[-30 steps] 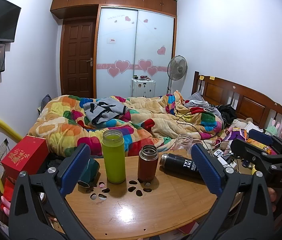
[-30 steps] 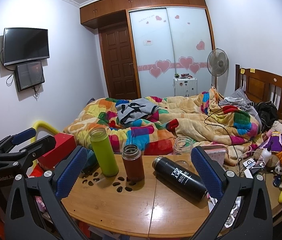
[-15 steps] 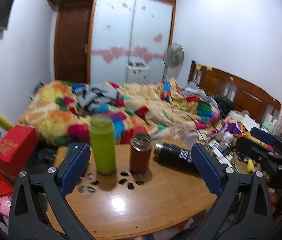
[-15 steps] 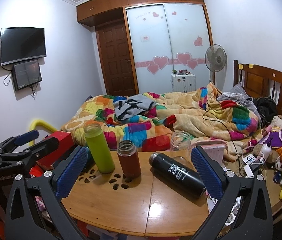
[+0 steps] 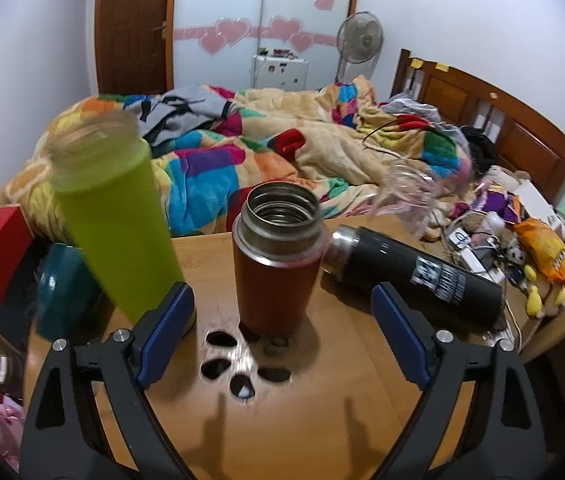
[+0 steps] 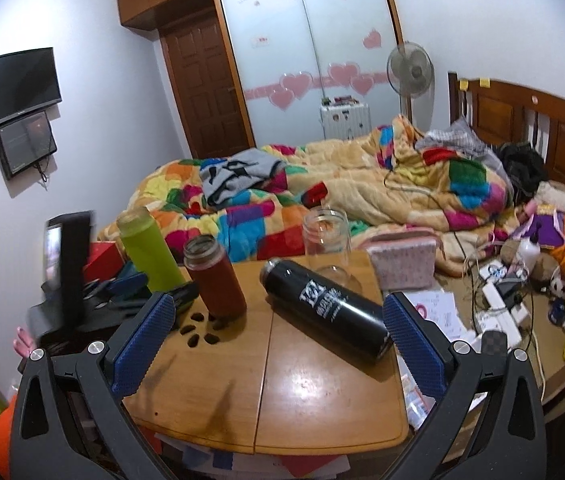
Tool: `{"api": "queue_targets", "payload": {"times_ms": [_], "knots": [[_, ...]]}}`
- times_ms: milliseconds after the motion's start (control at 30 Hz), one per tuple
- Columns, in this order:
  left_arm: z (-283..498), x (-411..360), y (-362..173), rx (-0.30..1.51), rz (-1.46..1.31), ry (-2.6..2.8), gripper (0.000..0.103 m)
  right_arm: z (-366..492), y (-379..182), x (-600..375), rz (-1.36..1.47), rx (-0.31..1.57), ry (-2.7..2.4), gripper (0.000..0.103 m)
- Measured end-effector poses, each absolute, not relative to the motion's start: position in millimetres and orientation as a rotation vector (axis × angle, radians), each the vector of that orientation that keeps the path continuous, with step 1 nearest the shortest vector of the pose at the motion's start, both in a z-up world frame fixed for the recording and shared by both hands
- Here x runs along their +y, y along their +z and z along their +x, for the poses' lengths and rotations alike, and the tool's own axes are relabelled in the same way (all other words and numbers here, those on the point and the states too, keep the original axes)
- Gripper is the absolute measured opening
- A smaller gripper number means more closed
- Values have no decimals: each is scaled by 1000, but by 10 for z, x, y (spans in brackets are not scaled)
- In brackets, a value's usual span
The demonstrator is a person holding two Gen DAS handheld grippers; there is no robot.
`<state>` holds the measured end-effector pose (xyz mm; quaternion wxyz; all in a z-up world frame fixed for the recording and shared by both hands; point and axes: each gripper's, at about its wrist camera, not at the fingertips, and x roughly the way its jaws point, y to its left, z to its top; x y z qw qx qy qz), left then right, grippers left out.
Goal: Flip cup upside down
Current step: 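Move the left tool toward the red tumbler, fingers around its body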
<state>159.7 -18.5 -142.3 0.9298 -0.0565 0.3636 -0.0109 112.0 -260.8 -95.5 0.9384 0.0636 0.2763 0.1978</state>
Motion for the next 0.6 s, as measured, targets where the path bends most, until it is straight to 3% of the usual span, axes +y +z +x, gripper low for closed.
{"api": "queue_targets", "payload": {"times_ms": [67, 267, 600], "knots": [[1721, -176, -1510, 761, -115, -9, 88, 1150, -1027, -2629, 135, 584, 405, 103], [1933, -214, -1639, 785, -101, -11, 62, 1181, -1195, -2583, 117, 630, 418, 103], [1637, -117, -1548, 837, -128, -127, 61, 1159, -1451, -2387, 35, 643, 448, 103]]}}
